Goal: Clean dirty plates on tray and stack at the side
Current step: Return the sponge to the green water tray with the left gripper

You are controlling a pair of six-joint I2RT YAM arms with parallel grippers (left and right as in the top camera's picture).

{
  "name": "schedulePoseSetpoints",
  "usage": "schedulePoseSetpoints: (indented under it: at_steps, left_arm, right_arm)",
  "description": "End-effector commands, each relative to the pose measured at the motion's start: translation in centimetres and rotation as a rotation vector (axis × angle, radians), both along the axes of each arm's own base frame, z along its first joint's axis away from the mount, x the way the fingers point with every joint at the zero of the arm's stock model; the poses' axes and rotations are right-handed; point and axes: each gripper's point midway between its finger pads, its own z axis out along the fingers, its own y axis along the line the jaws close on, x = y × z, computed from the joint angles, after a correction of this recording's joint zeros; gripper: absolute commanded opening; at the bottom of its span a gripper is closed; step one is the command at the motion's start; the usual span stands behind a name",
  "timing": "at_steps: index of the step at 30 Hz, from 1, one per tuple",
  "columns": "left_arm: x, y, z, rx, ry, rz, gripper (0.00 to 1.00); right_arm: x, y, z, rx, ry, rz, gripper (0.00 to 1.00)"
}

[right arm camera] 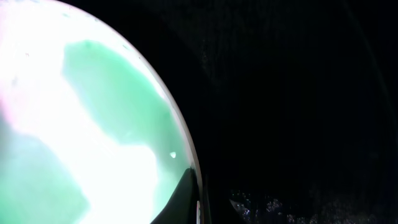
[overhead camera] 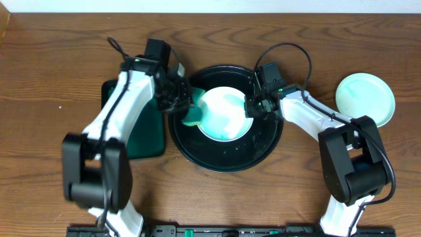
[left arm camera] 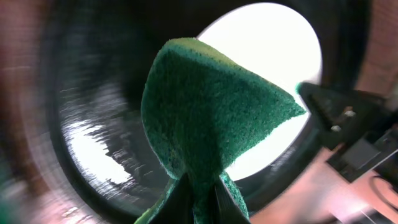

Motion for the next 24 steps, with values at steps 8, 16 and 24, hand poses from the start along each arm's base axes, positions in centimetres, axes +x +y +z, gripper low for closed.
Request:
schedulePoseSetpoints:
  at_steps: [8, 16, 24]
  left_arm:
    - [-0.5, 8.7, 0.5, 0.408, -0.040, 0.098, 0.07]
    - [-0.5, 12.0, -0.7, 0.413, 0.020, 0.195, 0.08]
    - [-0.8, 13.2, -1.8, 0.418, 0.069, 0.220, 0.14]
  right_arm:
    - [-0.4, -0.7, 0.7, -0.061, -0.036, 0.067, 0.01]
    - [0.3, -1.7, 9.0, -0.162, -0.263, 0.142, 0.01]
    - [-0.7, -2.7, 12.2, -0.132, -0.278, -0.053, 0.18]
